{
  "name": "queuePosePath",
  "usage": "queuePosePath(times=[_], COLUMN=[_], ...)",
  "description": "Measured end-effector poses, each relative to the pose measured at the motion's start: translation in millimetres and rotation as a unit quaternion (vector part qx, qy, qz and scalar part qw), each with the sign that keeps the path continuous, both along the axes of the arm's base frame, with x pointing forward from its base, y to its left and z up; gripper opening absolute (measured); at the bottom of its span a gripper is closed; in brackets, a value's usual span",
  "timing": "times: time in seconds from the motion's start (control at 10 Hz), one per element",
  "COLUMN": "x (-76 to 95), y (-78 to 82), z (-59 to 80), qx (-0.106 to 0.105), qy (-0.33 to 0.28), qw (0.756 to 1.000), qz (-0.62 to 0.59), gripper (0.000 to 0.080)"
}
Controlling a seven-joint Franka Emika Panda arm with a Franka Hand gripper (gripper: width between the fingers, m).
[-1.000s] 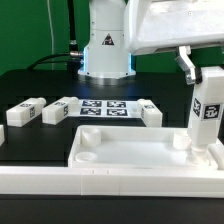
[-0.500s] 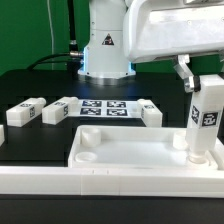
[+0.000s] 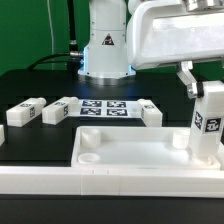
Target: Assemble desk
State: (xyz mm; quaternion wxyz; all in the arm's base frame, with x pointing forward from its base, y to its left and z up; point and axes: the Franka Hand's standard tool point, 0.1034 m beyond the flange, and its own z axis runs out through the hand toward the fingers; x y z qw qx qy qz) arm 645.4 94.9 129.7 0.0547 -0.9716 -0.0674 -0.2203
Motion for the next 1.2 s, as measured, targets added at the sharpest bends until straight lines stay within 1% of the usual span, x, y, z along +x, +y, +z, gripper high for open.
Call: queuePosePath(times=[0.4, 0.6, 0.7, 0.8, 0.9, 1.0, 1.2], x=[-3.8, -3.4, -3.4, -3.4, -3.4, -3.3, -0.9], y=[1.3, 1.1, 1.1, 1.1, 1.1, 1.1, 1.9], z=[-1.9, -1.7, -1.7, -1.7, -1.7, -1.5, 5.7], qx=[-0.002, -0.002, -0.002, -0.002, -0.002, -0.002, -0.001], qy=[-0.033, -0.032, -0.032, -0.032, -0.032, -0.032, -0.030], qw=[0.999, 0.999, 0.999, 0.999, 0.999, 0.999, 1.000], qz=[-0.003, -0.003, -0.003, -0.003, -0.003, -0.003, -0.002], gripper=[0.0291, 0.0296, 0.0499, 0.0499, 0.0620, 0.0641, 0.0647])
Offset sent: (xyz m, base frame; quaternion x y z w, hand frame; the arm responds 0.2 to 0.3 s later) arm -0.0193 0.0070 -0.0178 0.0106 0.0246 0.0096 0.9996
